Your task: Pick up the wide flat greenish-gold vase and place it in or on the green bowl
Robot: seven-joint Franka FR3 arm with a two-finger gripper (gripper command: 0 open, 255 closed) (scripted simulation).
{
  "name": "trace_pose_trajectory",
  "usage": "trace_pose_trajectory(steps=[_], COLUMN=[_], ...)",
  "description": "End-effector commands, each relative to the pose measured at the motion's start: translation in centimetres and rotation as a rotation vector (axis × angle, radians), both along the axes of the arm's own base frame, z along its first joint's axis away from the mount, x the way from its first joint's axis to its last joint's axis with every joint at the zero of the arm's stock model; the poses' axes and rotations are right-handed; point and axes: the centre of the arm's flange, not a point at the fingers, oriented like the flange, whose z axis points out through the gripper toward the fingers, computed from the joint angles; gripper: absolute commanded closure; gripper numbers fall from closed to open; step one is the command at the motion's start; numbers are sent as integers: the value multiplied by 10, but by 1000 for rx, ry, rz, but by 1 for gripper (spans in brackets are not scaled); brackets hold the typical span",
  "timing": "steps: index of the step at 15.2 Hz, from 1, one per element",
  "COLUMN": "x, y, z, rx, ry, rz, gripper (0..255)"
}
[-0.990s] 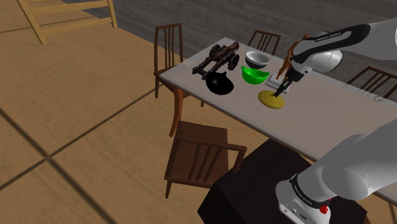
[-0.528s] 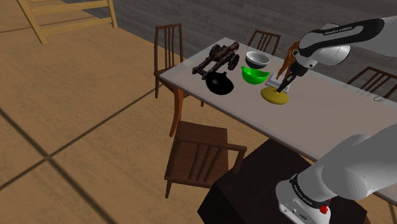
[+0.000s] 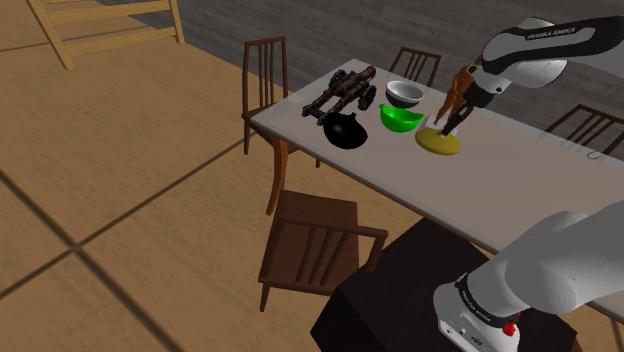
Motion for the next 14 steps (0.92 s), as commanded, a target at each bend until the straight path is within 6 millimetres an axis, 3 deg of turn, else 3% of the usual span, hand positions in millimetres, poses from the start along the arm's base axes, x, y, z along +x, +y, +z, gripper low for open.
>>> trace_pose_trajectory(steps=[1,14], x=[1,1], y=[1,1], z=[12,80], rx=[0,0], ry=[0,0], rz=[0,0], gripper=[255,255])
